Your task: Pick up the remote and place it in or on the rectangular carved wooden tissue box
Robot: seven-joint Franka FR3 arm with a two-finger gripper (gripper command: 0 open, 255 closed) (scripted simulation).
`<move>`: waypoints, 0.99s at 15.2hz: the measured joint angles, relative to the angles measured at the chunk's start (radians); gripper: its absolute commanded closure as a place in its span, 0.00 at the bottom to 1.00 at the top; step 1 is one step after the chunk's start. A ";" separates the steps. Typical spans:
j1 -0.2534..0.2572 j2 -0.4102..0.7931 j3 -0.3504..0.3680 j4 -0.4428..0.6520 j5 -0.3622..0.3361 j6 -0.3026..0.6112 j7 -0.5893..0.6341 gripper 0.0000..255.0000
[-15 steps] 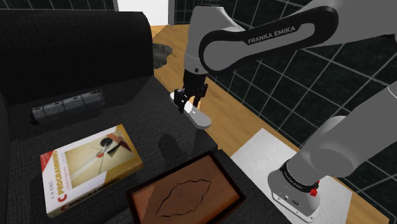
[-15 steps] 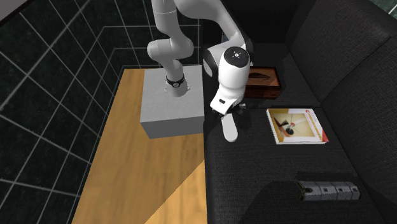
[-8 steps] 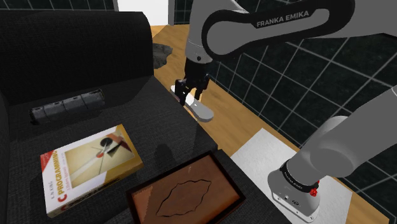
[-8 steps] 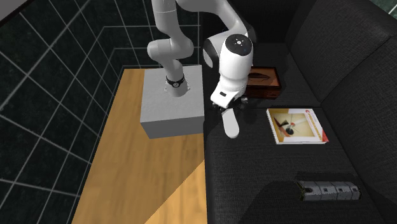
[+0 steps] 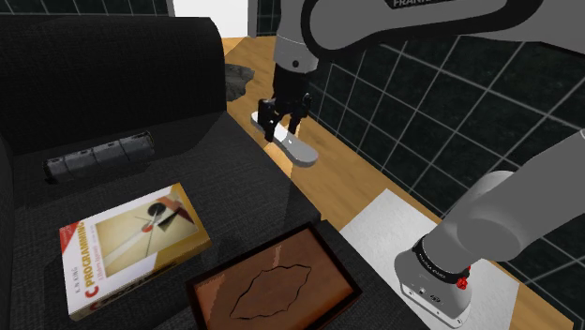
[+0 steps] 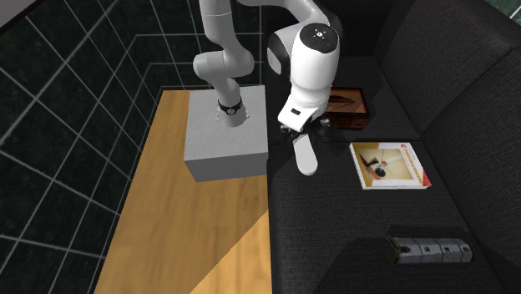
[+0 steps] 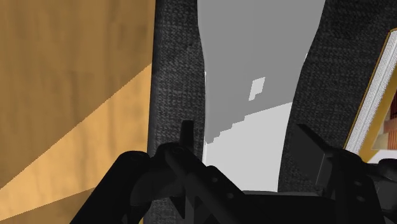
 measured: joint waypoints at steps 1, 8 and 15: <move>0.000 -0.007 -0.002 0.009 0.001 -0.016 0.000 1.00; 0.042 -0.085 0.040 -0.024 0.040 -0.048 0.069 1.00; 0.117 -0.172 0.132 -0.074 0.102 -0.056 0.206 1.00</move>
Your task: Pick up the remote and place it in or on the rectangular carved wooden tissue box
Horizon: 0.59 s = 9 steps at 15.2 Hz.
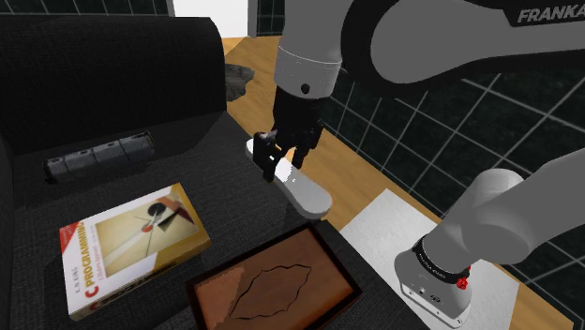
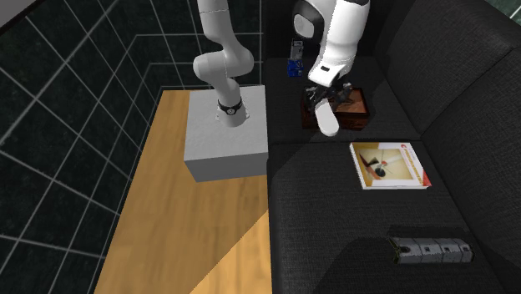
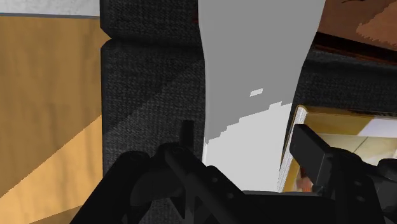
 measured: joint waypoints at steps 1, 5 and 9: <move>0.011 -0.011 0.014 -0.004 0.009 -0.001 0.021 1.00; 0.045 -0.027 0.074 -0.002 0.035 -0.002 0.104 1.00; 0.081 -0.044 0.139 0.013 0.061 -0.012 0.197 1.00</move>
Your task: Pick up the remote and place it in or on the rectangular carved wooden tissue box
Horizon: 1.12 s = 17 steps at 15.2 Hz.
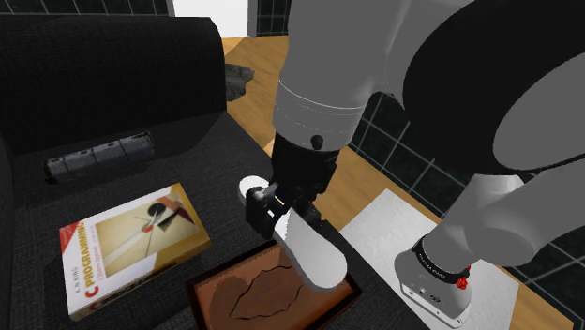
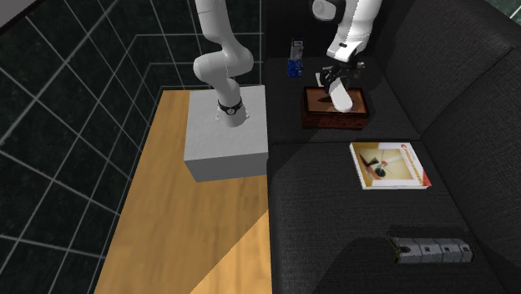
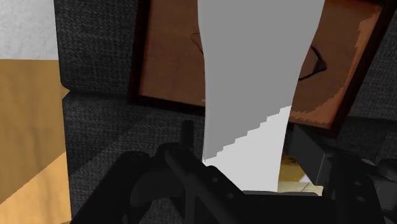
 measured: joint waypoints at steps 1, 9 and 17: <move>0.009 0.002 0.023 0.001 0.006 0.008 0.028 1.00; 0.029 0.019 0.103 -0.010 0.021 0.055 0.114 1.00; 0.028 0.048 0.138 -0.097 0.026 0.169 0.113 1.00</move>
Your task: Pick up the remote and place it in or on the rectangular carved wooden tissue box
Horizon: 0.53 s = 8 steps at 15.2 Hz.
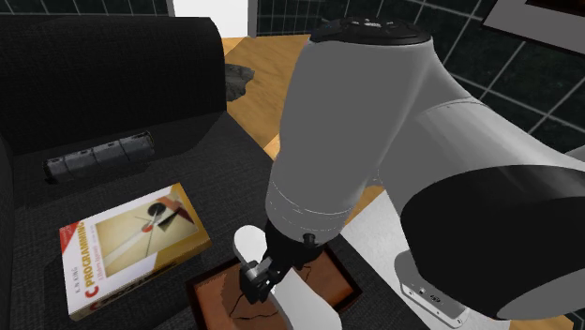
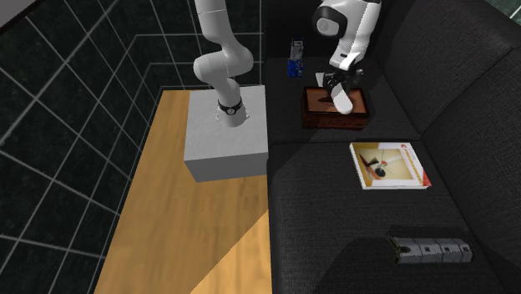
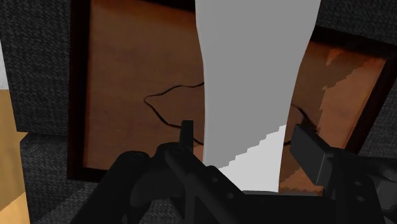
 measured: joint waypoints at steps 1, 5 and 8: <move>0.000 0.003 0.004 -0.016 0.002 0.019 -0.001 1.00; -0.003 0.015 0.014 -0.026 -0.001 0.040 0.002 1.00; -0.003 0.015 0.014 -0.028 -0.001 0.043 0.001 1.00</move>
